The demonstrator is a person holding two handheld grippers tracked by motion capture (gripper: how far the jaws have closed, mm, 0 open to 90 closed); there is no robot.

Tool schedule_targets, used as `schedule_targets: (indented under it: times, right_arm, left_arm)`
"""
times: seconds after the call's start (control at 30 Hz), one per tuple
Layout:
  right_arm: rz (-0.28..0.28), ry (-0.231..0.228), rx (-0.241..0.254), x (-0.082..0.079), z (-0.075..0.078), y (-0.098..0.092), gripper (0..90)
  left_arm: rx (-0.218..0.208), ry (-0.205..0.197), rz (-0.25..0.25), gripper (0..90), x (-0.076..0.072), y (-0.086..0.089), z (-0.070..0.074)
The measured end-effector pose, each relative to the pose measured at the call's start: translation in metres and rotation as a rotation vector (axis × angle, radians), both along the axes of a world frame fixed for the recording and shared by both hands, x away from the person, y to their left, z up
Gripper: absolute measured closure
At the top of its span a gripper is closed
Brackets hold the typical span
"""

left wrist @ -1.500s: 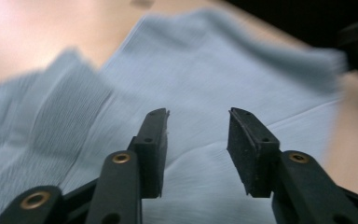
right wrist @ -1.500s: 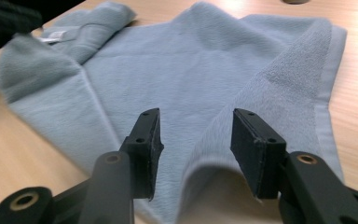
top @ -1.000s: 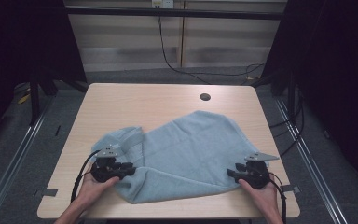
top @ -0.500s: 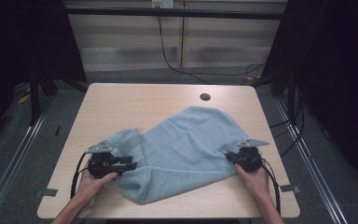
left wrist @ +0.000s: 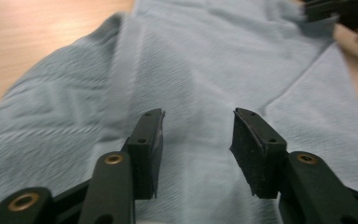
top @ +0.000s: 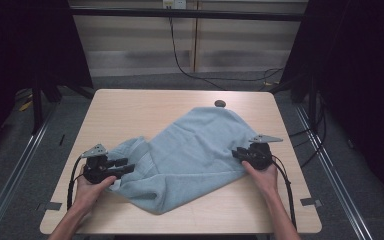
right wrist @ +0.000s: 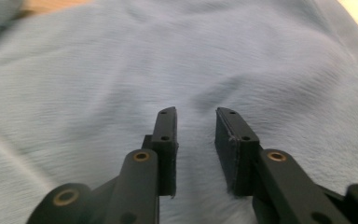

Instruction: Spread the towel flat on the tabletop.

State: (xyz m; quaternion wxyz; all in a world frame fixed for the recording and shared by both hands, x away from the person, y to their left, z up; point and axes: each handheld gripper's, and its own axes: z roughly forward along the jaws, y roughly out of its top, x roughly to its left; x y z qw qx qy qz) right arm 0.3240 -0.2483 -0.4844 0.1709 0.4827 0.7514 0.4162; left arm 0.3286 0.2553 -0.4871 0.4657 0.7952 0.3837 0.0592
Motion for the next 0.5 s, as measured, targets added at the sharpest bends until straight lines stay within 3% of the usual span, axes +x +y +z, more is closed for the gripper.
schedule_targets:
  times: [0.1,0.13,0.17,0.2,0.27,0.33,0.5]
  right_arm:
    - [0.070,0.000,0.039,-0.018,0.009,0.016,63.2]
    - [0.100,0.002,0.035,-0.024,0.011,0.024,61.6]
    - [0.151,-0.002,0.023,-0.037,0.012,0.042,59.9]
    - [0.151,-0.002,0.023,-0.037,0.012,0.042,59.9]
    - [0.183,-0.006,0.023,-0.045,0.010,0.057,58.9]
    - [0.231,0.003,0.056,-0.051,0.009,0.074,57.8]
    - [0.401,0.042,0.052,-0.067,0.006,0.123,52.7]
  left_arm:
    - [0.070,0.022,0.012,52.2,0.000,-0.004,-0.009]
    - [0.109,0.018,-0.009,55.9,-0.001,-0.008,-0.012]
    - [0.121,0.006,-0.021,66.8,-0.002,-0.012,-0.013]
    - [0.128,0.003,-0.028,66.8,-0.003,-0.014,-0.012]
    - [0.130,0.012,-0.065,79.8,-0.005,-0.019,-0.013]
    - [0.122,0.033,-0.100,80.4,-0.012,-0.026,-0.012]
    - [0.107,0.057,-0.184,79.8,-0.039,-0.048,-0.011]
